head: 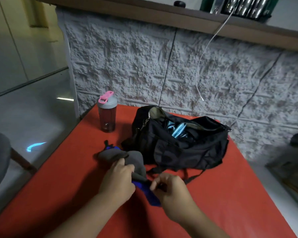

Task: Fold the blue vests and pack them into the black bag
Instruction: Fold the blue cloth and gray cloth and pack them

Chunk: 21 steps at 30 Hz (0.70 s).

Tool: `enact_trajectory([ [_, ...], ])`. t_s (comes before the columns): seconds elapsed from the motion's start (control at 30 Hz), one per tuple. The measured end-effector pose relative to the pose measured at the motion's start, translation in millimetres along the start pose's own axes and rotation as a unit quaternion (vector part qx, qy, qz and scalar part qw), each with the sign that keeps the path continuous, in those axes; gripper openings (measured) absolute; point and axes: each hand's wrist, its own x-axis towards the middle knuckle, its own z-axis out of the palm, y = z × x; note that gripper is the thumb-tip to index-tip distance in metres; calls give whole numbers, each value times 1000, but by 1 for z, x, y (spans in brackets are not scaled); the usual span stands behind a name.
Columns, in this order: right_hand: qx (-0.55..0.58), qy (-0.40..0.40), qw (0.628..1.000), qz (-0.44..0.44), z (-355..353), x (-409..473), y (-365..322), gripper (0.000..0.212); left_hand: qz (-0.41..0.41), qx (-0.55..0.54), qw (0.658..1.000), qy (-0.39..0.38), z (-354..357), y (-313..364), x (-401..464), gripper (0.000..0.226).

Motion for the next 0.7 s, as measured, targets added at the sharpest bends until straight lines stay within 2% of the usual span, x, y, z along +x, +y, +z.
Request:
enact_trajectory([
  [0.1,74,26,997,7,-10,-20,1,33,59,18,994,92,-5,7,-12,38],
  [0.2,135,70,988,4,-25,-30,1,39,125,36,973,192,-14,8,-21,52],
  [0.3,134,120,984,-9,-50,-36,0,36,140,27,959,243,-24,8,-22,71],
  [0.33,132,134,982,-9,-59,-37,0,33,142,24,956,256,-26,7,-20,67],
  [0.4,119,141,983,5,-73,-39,0,29,156,25,951,264,-25,5,-15,45],
  [0.47,62,152,986,19,-80,-37,7,30,148,38,963,224,-16,3,-9,25],
  [0.53,-30,167,985,26,-85,-32,20,29,91,52,988,116,-2,0,-3,15],
  [0.6,-104,166,980,47,-88,-24,36,22,29,72,997,18,6,-2,1,6],
  [0.67,-108,166,977,76,-89,-14,54,18,-13,43,999,-10,6,-4,8,7],
  [0.7,-65,172,979,91,-88,-10,61,22,-22,6,1000,-15,4,-5,13,10],
])
